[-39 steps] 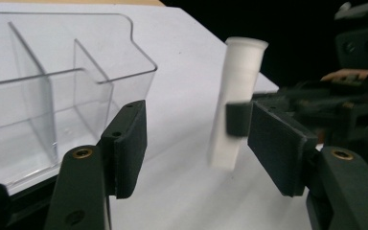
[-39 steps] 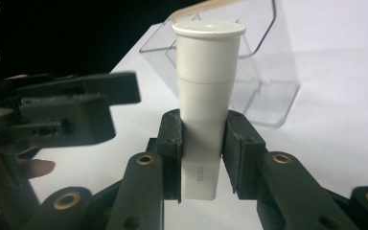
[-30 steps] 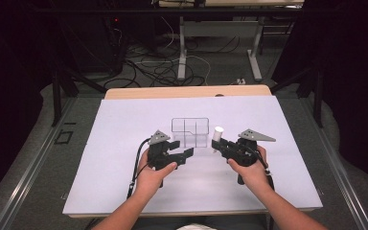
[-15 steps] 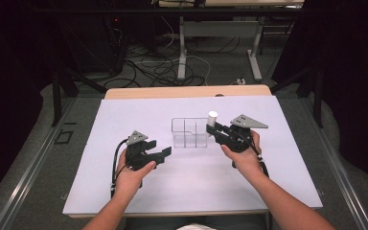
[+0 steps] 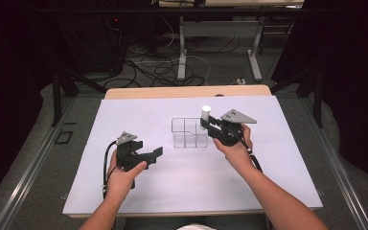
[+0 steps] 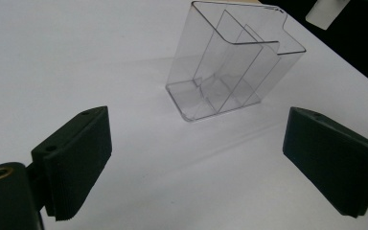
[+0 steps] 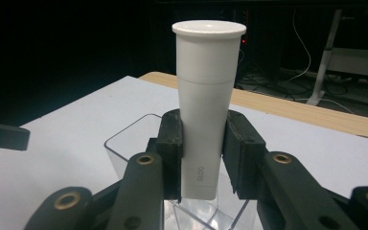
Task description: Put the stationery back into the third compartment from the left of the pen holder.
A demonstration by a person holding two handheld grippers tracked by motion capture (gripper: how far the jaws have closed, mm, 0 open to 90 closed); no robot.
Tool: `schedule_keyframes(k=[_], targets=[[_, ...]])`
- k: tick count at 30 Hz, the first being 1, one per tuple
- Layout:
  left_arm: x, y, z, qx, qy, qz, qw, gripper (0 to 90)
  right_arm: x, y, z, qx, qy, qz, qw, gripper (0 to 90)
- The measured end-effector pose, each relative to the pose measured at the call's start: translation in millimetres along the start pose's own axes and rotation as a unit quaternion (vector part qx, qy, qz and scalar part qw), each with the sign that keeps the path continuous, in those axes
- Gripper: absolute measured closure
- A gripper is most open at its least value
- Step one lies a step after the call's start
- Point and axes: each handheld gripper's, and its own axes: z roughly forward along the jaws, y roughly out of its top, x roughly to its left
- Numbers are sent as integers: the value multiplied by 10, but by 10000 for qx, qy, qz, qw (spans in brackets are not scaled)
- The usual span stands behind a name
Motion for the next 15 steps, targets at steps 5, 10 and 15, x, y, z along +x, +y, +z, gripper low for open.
schedule_keyframes(k=[5,10,15], targets=[[46,-20,23,-19,78,-84,9999,20,-29,-44,87,79,-86,-46,9999,703],[79,-42,50,-39,253,-120,9996,3,-49,-101,176,246,-124,-86,9996,703],[92,-53,51,-54,260,-107,9996,3,-50,-166,261,522,-127,-96,9985,704]])
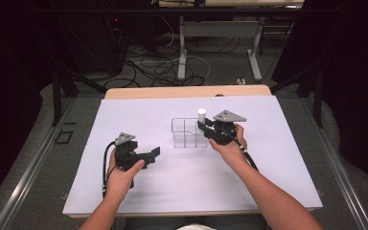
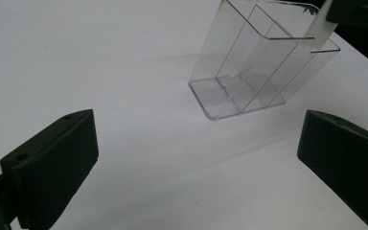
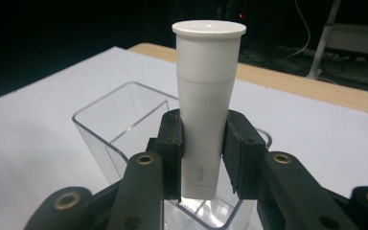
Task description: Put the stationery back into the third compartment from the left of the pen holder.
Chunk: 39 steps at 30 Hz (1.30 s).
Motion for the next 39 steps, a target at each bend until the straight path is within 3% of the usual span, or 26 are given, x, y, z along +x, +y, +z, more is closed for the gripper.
schedule_keyframes(k=[4,5,8,24,32,39], targets=[[-1,-10,9,42,-21,39,10000,3,5,-31,39,214,-26,10,9998,703],[-2,-11,11,47,-31,62,10000,3,4,-41,57,140,-18,11,9999,703],[-8,-17,24,37,7,89,10000,2,1,-49,65,291,-57,24,9996,703],[-21,-32,45,81,-1,100,9999,2,-26,-84,106,506,-111,87,9986,702],[-8,-32,43,102,14,133,9999,3,-31,-85,100,433,-84,175,9989,691],[9,-26,53,77,24,56,10000,3,-69,-91,-16,104,-68,250,9996,521]])
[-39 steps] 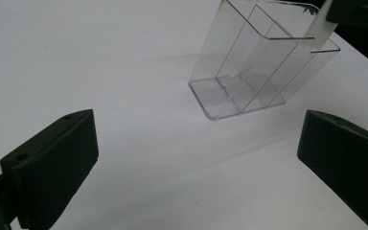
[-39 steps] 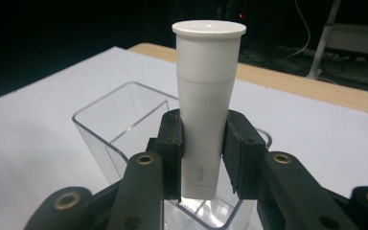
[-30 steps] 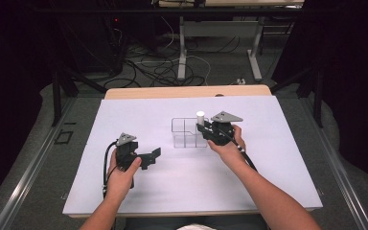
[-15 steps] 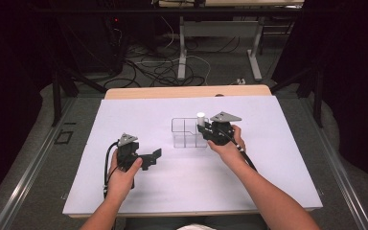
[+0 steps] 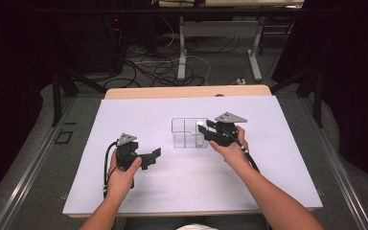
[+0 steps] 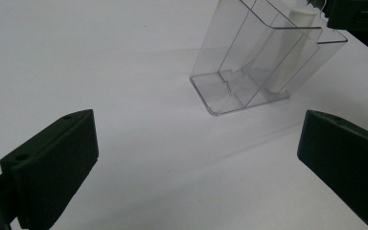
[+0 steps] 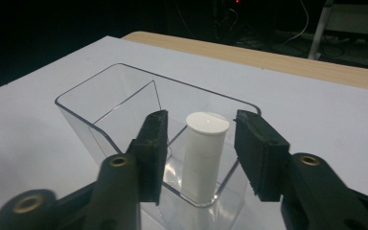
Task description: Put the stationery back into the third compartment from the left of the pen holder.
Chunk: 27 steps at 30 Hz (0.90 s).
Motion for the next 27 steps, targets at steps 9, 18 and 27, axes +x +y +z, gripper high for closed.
schedule_keyframes(k=[9,18,27], targets=[[33,1,2,11,42,-9,10000,2,-100,20,-187,-132,101,-84,9998,384],[69,4,-37,-39,85,-74,9999,3,-124,72,-355,-113,148,-224,9996,309],[121,14,-73,-93,167,-108,9998,3,-184,49,-603,-12,-53,-281,9996,173]])
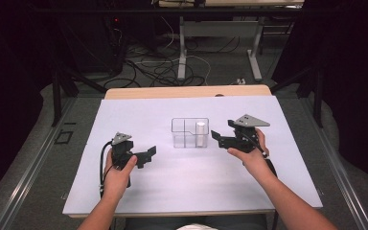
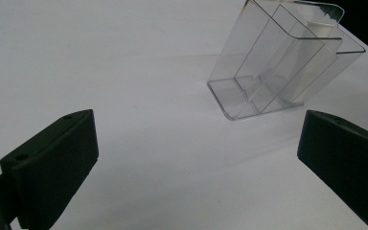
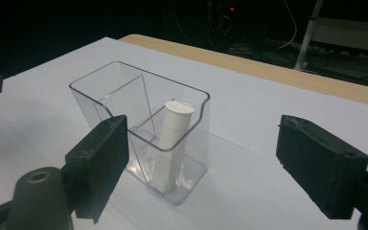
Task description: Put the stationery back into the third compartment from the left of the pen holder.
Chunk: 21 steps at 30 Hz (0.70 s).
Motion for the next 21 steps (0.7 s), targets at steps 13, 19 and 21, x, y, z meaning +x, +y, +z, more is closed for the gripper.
schedule_keyframes(k=[13,19,21], targets=[[69,19,-36,-35,79,-43,10000,3,-288,-241,-315,236,-609,204,9977,52],[98,21,-33,-33,76,-44,10000,2,-482,-385,-353,221,-852,404,9953,19],[109,18,-29,6,93,-51,9999,3,-527,-425,-350,242,-921,375,9947,8]])
